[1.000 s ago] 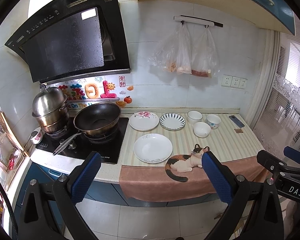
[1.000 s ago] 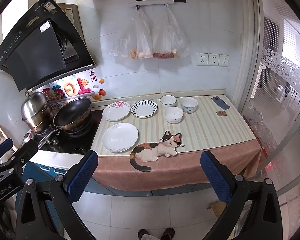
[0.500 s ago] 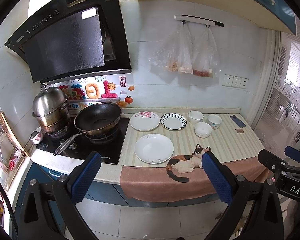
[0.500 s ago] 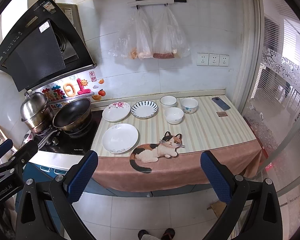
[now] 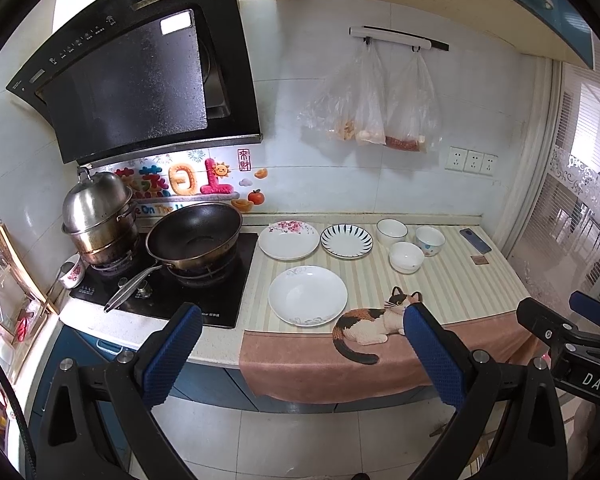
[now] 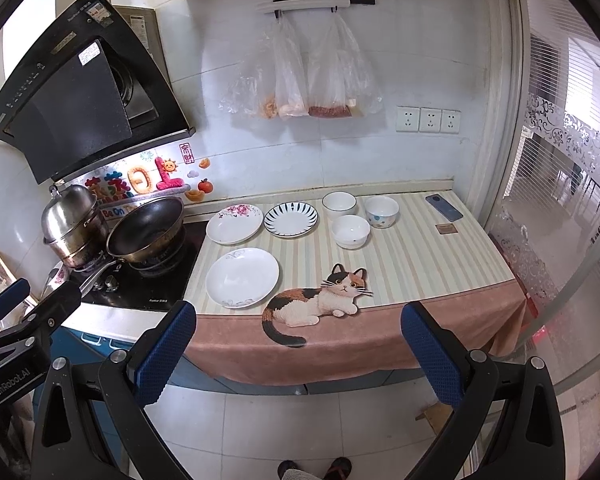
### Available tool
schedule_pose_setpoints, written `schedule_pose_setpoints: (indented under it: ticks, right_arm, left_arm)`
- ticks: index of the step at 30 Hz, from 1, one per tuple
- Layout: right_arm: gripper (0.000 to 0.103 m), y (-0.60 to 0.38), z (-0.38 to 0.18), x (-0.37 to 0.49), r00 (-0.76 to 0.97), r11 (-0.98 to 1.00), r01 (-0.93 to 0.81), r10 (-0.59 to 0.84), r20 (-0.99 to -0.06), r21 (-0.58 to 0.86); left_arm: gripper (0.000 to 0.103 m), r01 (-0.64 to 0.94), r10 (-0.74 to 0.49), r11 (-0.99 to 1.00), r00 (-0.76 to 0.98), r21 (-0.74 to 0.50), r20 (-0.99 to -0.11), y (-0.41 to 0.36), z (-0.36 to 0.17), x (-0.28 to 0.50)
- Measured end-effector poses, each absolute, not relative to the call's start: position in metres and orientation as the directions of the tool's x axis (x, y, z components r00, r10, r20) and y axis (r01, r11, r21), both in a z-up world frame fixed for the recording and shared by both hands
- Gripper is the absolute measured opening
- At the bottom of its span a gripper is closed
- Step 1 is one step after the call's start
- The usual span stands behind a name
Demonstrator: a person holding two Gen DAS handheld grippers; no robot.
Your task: Organize plates and bowls
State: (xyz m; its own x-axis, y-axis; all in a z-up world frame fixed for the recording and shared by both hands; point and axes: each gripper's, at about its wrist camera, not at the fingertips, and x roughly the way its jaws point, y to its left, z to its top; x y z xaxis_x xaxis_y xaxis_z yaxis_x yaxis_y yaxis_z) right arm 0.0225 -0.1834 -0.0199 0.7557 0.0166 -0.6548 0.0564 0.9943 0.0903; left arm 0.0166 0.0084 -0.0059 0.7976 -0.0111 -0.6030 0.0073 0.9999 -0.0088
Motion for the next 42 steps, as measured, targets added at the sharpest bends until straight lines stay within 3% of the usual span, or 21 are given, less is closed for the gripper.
schedule_pose_setpoints:
  ticks: [7, 12, 19, 25, 40, 42]
  right_arm:
    - [0.103, -0.179, -0.035, 0.033, 0.805, 0.992, 0.087, -0.014, -0.594, 0.094]
    - [0.103, -0.174, -0.076, 0.069, 0.741, 0.987, 0.096, 0.017, -0.671, 0.131]
    - [0.103, -0.171, -0.161, 0.142, 0.588, 0.972, 0.073, 0.138, -0.797, 0.222]
    - [0.103, -0.17, -0.228, 0.224, 0.487, 0.969, 0.037, 0.198, -0.851, 0.246]
    - [0.102, -0.174, -0.384, 0.433, 0.202, 0.943, -0.011, 0.329, -0.923, 0.333]
    - [0.095, -0.169, -0.401, 0.45, 0.165, 0.931, -0.023, 0.362, -0.918, 0.363]
  left_arm:
    - [0.103, -0.013, 0.013, 1.0, 0.826, 0.003, -0.563, 0.025, -0.025, 0.045]
    - [0.103, -0.001, -0.001, 1.0, 0.829, -0.003, -0.559, 0.037, -0.056, 0.076]
    - [0.103, -0.013, -0.016, 0.999, 0.733, -0.038, -0.68, 0.051, -0.122, 0.143]
    - [0.103, -0.062, 0.01, 0.997, 0.627, -0.037, -0.779, 0.059, -0.182, 0.219]
    - [0.102, -0.196, 0.012, 0.979, 0.336, -0.058, -0.942, 0.092, -0.328, 0.38]
    - [0.096, -0.197, -0.019, 0.977, 0.293, -0.08, -0.956, 0.094, -0.347, 0.392]
